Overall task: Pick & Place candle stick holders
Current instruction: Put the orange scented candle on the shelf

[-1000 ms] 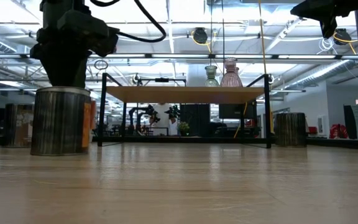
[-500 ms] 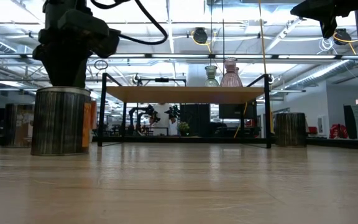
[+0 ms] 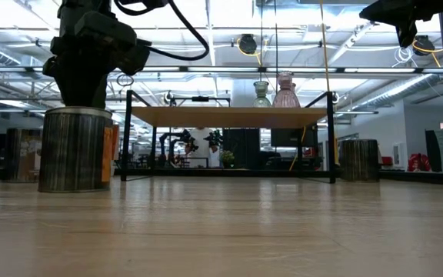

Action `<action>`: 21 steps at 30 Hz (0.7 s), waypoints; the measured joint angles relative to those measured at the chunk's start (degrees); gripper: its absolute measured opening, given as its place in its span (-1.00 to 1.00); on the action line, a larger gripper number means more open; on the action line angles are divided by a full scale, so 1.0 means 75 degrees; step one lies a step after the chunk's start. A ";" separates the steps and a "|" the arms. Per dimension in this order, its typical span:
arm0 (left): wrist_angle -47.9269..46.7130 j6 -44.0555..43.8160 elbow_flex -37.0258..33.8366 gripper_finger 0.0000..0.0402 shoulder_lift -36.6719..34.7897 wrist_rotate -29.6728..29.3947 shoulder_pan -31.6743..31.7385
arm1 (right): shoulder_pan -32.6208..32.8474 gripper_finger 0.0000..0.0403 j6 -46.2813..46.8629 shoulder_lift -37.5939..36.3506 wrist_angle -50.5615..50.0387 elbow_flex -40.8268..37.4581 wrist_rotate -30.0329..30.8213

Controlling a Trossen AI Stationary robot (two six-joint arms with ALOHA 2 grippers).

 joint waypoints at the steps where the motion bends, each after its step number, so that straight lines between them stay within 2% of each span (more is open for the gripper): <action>1: -0.0002 -0.0004 0.0000 -0.85 0.0000 0.0000 0.0000 | 0.0002 -0.98 -0.0003 0.0000 0.0000 -0.0001 0.0000; 19: -0.0096 0.0257 0.0041 -0.85 0.0192 0.0410 0.0297 | 0.0002 -0.98 0.0005 0.0000 -0.0015 -0.0001 0.0000; 21: -0.0059 0.0191 0.0035 -0.81 0.0195 0.0356 0.0297 | -0.0001 -0.98 0.0005 0.0000 -0.0018 -0.0005 0.0000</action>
